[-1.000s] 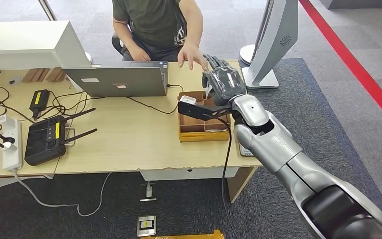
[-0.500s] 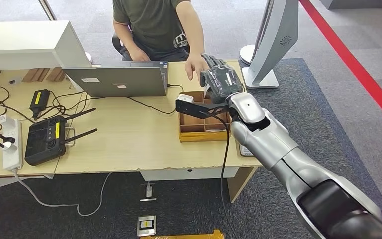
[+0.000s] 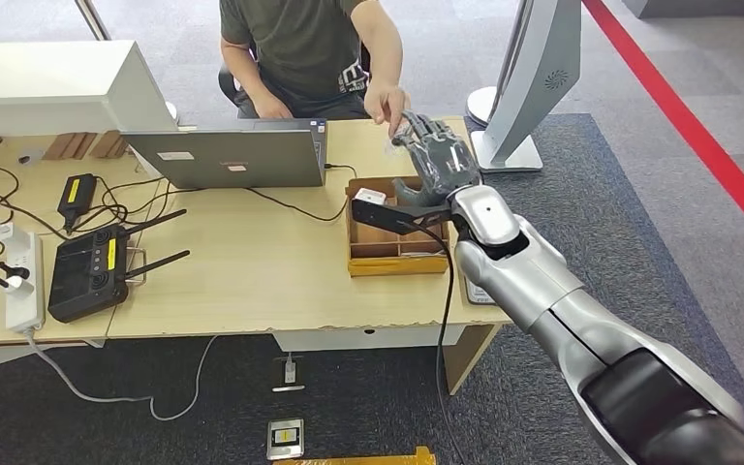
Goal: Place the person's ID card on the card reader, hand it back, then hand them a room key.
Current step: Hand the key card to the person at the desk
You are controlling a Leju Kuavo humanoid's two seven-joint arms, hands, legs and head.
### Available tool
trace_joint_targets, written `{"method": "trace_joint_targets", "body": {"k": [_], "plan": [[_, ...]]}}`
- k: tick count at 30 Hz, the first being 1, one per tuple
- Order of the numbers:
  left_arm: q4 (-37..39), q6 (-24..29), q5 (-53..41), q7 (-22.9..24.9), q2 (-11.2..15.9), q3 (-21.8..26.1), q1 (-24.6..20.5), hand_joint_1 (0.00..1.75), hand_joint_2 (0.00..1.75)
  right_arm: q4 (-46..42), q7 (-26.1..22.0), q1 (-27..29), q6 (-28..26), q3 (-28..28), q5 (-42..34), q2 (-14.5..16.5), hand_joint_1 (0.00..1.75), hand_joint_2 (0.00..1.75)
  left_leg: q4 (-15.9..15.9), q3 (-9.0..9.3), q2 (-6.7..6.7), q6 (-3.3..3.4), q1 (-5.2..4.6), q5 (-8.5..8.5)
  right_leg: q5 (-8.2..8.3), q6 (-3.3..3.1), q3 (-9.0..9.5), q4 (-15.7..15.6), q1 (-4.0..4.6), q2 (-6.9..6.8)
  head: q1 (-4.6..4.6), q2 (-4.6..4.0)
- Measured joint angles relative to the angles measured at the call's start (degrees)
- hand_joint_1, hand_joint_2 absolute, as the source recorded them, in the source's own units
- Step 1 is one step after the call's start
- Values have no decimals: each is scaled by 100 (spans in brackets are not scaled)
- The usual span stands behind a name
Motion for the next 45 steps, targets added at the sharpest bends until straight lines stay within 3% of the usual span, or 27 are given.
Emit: {"method": "trace_joint_targets", "body": {"k": [8, 15, 20, 24, 29, 37, 45], "plan": [[0, 45, 184, -83, 7, 0, 29, 0, 0, -401, 270, 259, -39, -145, -202, -310, 0, 0, 4, 2, -1, 0, 0, -1, 0, 0, 1, -3, -1, 0, -1, 0], [0, 63, 231, -5, 18, 1, 61, 0, 0, -1605, 1071, 1102, 297, -525, -1012, -949, 0, 0, 4, 1, -1, 5, -1, -4, 0, 1, 2, -8, -1, 0, 0, 0], [0, 68, 244, -32, 18, 5, 65, 0, 0, -2550, 1342, 1786, 182, -743, -1124, -1366, 0, 0, 4, 3, 0, 3, -1, -7, -1, 0, 3, -8, 1, 2, -1, 0], [0, 78, 281, -120, 18, 15, 69, 0, 0, -3209, 1359, 2305, -91, -877, -965, -1562, 0, 175, 2, 2, 0, 1, -1, -8, -2, -1, 5, -8, 5, 2, -1, 0], [0, 95, 337, -167, 18, 39, 61, 0, 0, -3620, 1194, 2702, -436, -895, -902, -1563, 0, 175, 0, 3, 1, -1, 0, -8, -3, -4, 5, -7, 9, 3, -1, 0], [0, 107, 340, -168, 18, 105, 58, 0, 0, -3563, 699, 2991, -1230, -836, -926, -1253, 0, 175, -1, 1, 2, -2, 1, -8, -3, -5, 5, -5, 10, 3, 0, 0], [0, 133, 338, -113, 16, 153, 53, 0, 0, -3028, 459, 2991, -1134, -829, -1220, -879, 0, 175, -1, -1, 2, -2, 1, -8, -4, -5, 5, -5, 10, 3, -1, 0]]}}
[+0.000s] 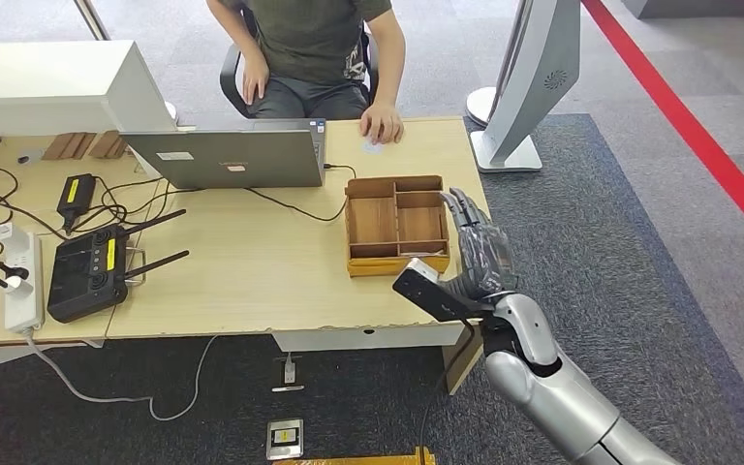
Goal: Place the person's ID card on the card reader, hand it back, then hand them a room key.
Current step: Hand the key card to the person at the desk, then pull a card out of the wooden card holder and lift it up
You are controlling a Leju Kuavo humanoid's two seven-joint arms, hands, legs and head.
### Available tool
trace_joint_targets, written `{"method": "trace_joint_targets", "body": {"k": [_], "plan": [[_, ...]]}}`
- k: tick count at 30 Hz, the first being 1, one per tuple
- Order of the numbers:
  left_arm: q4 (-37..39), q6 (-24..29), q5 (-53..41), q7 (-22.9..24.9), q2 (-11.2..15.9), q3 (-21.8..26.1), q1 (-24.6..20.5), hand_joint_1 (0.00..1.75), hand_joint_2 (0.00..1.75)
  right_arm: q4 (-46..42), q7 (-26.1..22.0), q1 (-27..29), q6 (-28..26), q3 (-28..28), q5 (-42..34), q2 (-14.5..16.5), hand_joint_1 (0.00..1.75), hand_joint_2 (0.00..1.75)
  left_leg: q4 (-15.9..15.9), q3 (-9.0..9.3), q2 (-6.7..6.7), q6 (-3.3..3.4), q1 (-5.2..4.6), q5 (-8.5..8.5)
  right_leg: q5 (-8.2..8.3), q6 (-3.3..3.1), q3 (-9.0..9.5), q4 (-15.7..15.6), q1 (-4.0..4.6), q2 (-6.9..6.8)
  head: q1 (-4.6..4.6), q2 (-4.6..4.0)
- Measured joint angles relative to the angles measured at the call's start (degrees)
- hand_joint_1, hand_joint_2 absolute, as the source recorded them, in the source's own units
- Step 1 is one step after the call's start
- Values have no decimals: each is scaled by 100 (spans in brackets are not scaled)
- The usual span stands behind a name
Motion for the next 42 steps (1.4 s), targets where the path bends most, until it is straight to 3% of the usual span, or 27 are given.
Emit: {"method": "trace_joint_targets", "body": {"k": [7, 8, 11, 12, 19, 30, 42], "plan": [[0, -1, -38, 62, 2, 4, -2, 0, 0, 614, -68, -104, -25, -17, 108, 280, 0, 175, 0, 0, 0, 0, 0, 0, 0, 0, 0, 0, 0, 0, 0, 0], [0, -4, -43, 62, 2, 4, -2, 0, 0, 697, -81, -123, -22, -20, 123, 308, 0, 131, 0, 0, 0, 0, 0, 0, 0, 0, 0, 0, 0, 0, 0, 0], [0, -16, -69, 61, 2, 4, -3, 0, 0, 930, -159, -180, 54, -36, 24, 387, 0, 131, 0, 0, 0, 0, 0, 0, 0, 0, -1, 0, 0, 0, 1, 0], [0, -19, -83, 61, 2, 4, -3, 0, 0, 993, -195, -194, 96, -47, -40, 410, 0, 175, 0, 0, 0, 0, 0, 0, 0, 0, -1, 0, 0, 0, 1, 0], [0, -74, -157, 57, 2, 3, -4, 0, 0, 1379, -298, -305, 208, -108, -78, 508, 0, 175, 1, 1, 0, 0, -1, 0, 0, 0, -1, 0, 0, 0, 1, 0], [0, -79, -168, 75, 2, 2, -5, 0, 0, 1704, -111, -393, 200, -180, 707, 564, 0, 175, 1, 1, 0, 0, -1, 0, 0, 0, -1, 0, 0, 0, 1, 0], [0, -66, -132, 122, 2, 2, -6, 0, 0, 2222, -344, -519, 139, -182, 819, 799, 0, 175, 0, 1, 1, 0, -1, 0, 0, 0, -1, 0, 0, 0, 1, 0]]}}
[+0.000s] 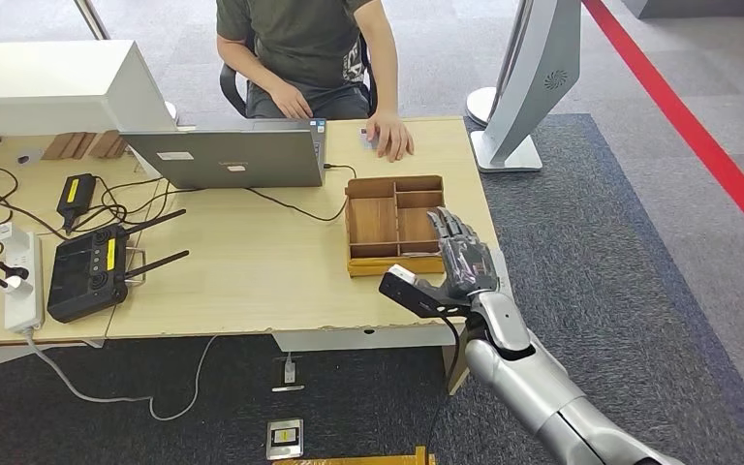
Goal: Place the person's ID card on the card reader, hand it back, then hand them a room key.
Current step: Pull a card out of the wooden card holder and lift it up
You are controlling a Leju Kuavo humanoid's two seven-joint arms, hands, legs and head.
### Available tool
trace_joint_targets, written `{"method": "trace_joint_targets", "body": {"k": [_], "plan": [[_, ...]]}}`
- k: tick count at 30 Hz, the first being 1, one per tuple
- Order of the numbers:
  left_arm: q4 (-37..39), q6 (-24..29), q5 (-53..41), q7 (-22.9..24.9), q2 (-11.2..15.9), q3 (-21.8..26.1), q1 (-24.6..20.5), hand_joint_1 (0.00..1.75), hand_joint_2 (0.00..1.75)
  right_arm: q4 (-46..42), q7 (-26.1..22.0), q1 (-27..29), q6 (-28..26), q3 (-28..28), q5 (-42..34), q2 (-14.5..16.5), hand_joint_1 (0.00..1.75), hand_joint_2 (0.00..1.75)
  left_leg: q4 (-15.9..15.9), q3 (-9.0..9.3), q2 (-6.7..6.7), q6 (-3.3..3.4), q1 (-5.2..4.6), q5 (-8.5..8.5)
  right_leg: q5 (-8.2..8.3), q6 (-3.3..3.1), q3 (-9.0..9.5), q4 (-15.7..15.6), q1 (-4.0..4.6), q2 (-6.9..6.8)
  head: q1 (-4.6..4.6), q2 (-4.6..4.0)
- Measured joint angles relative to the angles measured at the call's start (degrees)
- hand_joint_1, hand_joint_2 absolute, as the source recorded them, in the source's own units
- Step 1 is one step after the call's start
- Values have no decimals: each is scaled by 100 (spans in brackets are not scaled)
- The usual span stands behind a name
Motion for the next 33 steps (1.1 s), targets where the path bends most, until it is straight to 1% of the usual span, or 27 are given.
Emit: {"method": "trace_joint_targets", "body": {"k": [8, 14, 25, 33], "plan": [[0, 1, 44, -16, 0, 0, -2, 0, 0, 540, -213, -161, -88, 4, -115, 290, 0, 175, 0, 0, 0, 0, 0, 0, 0, 0, 0, 0, 0, 0, 0, 0], [0, 11, 67, -16, 0, 2, 0, 0, 0, 866, -278, -258, -131, 6, -162, 435, 0, 175, 0, 0, 0, 0, 0, 0, 0, 0, -1, 0, 0, 0, 0, 0], [0, 17, 77, -16, 0, 1, 0, 0, 0, 1148, -293, -319, -144, 8, -168, 530, 0, 175, 0, 1, 1, 0, 0, 0, 0, 0, 0, 0, 0, 0, 0, 0], [0, 34, 186, 1, 6, 4, 3, 0, 0, 1270, -292, -384, -143, 6, -225, 532, 0, 175, 0, 1, 1, -1, 0, 0, 0, 0, -1, 0, 0, 0, 1, 0]]}}
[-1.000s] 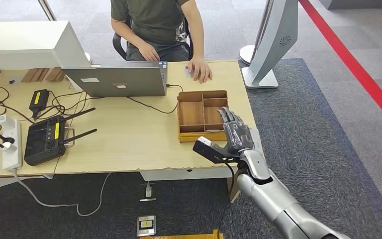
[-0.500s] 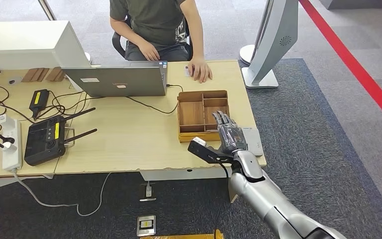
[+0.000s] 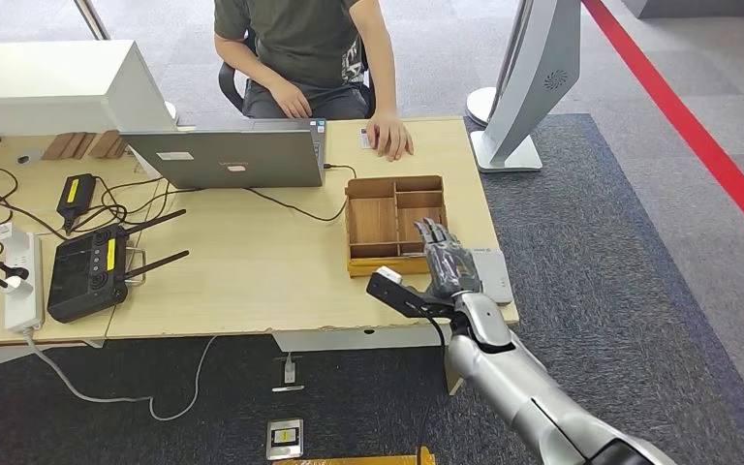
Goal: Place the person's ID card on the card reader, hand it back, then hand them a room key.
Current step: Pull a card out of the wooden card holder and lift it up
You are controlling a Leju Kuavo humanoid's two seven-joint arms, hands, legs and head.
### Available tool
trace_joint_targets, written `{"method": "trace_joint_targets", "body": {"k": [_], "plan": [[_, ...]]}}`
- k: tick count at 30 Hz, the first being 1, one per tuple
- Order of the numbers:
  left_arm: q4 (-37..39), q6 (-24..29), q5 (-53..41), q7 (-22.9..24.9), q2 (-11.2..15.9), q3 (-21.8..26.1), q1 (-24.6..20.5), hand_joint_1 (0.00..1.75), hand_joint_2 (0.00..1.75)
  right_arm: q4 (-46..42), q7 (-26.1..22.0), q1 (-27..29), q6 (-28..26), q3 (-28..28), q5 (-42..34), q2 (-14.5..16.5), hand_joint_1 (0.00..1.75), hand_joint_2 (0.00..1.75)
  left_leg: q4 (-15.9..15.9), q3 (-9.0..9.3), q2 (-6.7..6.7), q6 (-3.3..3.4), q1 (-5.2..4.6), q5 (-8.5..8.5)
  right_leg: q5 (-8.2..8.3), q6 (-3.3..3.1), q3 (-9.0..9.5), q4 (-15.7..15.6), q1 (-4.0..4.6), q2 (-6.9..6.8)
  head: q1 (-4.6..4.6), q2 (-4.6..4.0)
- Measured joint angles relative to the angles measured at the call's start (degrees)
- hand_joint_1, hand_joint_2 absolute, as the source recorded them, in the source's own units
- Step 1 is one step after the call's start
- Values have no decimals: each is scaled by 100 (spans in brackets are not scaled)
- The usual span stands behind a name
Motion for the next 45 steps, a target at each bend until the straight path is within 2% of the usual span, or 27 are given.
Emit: {"method": "trace_joint_targets", "body": {"k": [11, 34, 45], "plan": [[2, 39, 125, 61, 18, 16, 2, 0, 0, 57, 191, -184, 237, 7, 498, -96, 0, 175, 0, 0, 0, 0, 0, 0, 0, 0, 1, 0, 0, 0, -1, 0], [2, 182, 203, 133, 18, 144, 2, 0, 0, 194, 135, -243, 281, 182, 611, 149, 0, 175, 0, 0, 0, 0, 0, 0, 0, 0, 0, 0, 1, 0, -1, 0], [2, 152, 119, 164, 24, 142, 6, 0, 0, 309, 344, -322, 309, 214, 665, -48, 0, 175, 0, 0, 0, 0, 0, 0, 0, 0, 0, 0, 0, 0, -1, 0]]}}
